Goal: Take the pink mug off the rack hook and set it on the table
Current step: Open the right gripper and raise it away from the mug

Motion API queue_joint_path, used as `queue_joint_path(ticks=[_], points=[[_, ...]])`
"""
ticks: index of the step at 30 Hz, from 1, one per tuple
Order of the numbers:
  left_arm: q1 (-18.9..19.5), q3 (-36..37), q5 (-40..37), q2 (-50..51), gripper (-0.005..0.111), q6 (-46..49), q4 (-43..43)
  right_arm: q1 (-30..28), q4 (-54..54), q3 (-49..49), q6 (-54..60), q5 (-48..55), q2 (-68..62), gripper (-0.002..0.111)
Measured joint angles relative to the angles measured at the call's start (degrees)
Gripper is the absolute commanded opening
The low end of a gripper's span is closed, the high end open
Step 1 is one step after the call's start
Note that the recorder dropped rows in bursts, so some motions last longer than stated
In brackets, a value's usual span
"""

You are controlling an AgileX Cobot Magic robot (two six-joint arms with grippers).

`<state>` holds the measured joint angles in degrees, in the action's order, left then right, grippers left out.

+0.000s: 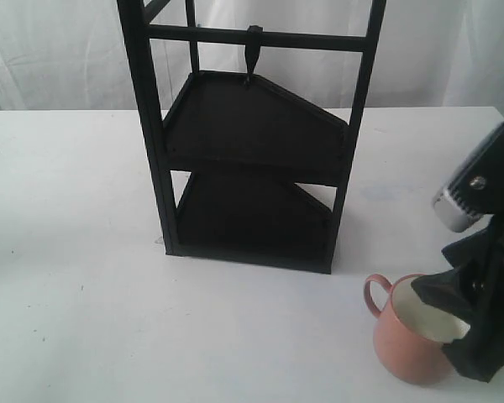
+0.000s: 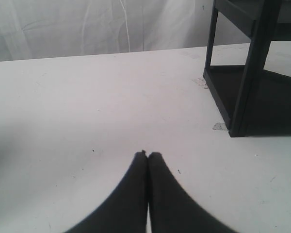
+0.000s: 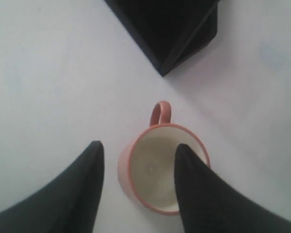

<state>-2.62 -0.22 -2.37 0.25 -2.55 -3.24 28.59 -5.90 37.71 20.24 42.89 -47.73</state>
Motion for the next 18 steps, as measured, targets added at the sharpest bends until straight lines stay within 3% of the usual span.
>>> queue_joint_path(ticks=[8, 11, 18], points=[[0.0, 0.0, 0.0, 0.0, 0.0, 0.0, 0.0, 0.0, -5.9, 0.0, -2.2, -6.2, 10.5, 0.016], [0.0, 0.0, 0.0, 0.0, 0.0, 0.0, 0.0, 0.0, -9.7, -0.1, -2.2, -7.8, 14.5, 0.0], [0.0, 0.0, 0.0, 0.0, 0.0, 0.0, 0.0, 0.0, -14.7, -5.1, -2.2, -14.7, 19.5, 0.0]])
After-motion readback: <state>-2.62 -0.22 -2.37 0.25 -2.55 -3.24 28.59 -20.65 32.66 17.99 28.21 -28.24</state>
